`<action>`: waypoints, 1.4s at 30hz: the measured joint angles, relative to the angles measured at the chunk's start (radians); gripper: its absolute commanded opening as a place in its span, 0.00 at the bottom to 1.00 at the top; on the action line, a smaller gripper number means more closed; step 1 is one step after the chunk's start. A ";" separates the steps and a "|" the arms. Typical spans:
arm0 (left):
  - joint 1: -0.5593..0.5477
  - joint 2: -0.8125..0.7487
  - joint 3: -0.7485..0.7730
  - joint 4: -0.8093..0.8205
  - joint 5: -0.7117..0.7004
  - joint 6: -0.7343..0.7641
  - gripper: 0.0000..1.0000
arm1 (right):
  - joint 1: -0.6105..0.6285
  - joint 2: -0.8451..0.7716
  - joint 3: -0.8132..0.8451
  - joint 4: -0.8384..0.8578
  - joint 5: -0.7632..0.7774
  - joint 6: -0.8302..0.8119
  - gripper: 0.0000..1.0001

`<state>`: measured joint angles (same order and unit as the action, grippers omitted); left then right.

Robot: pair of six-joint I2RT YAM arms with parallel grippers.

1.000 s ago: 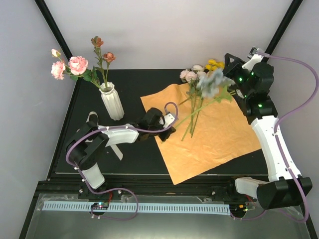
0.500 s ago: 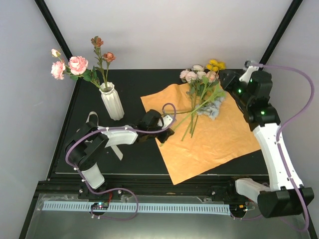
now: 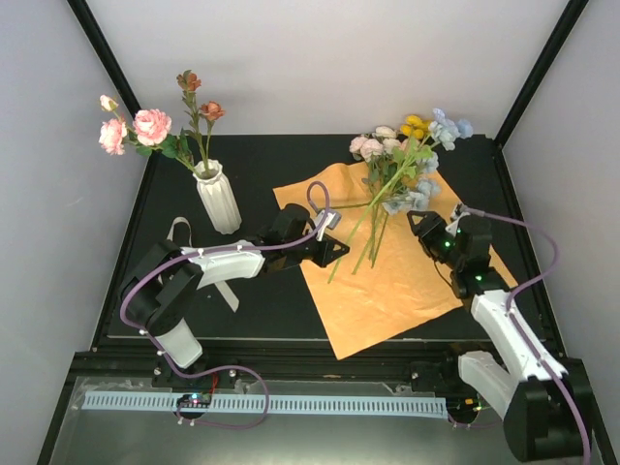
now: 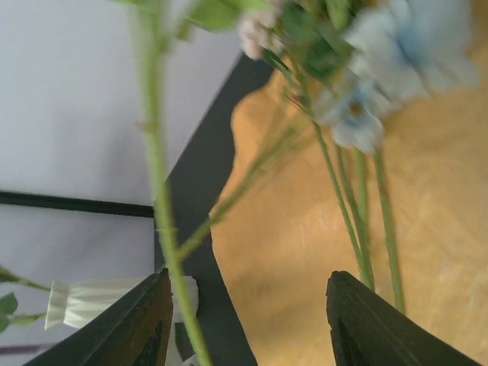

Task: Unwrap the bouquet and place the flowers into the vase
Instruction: Place the fake flower on the wrapping paper.

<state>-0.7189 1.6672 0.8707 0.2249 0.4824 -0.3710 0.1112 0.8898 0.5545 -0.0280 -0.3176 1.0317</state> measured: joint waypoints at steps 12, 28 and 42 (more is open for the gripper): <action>0.004 -0.001 0.000 0.080 0.063 -0.129 0.02 | 0.036 0.480 -0.042 0.514 -0.135 0.290 0.66; 0.004 -0.025 -0.032 0.105 0.074 -0.161 0.02 | 0.063 0.804 0.134 0.749 -0.157 0.417 0.67; 0.004 -0.138 -0.039 0.081 0.069 -0.149 0.01 | -0.080 0.626 0.219 0.470 -0.132 -0.256 0.60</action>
<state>-0.7147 1.5291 0.8322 0.3058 0.5514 -0.5201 0.0307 1.5162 0.7731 0.4419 -0.4492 0.7757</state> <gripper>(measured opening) 0.044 0.603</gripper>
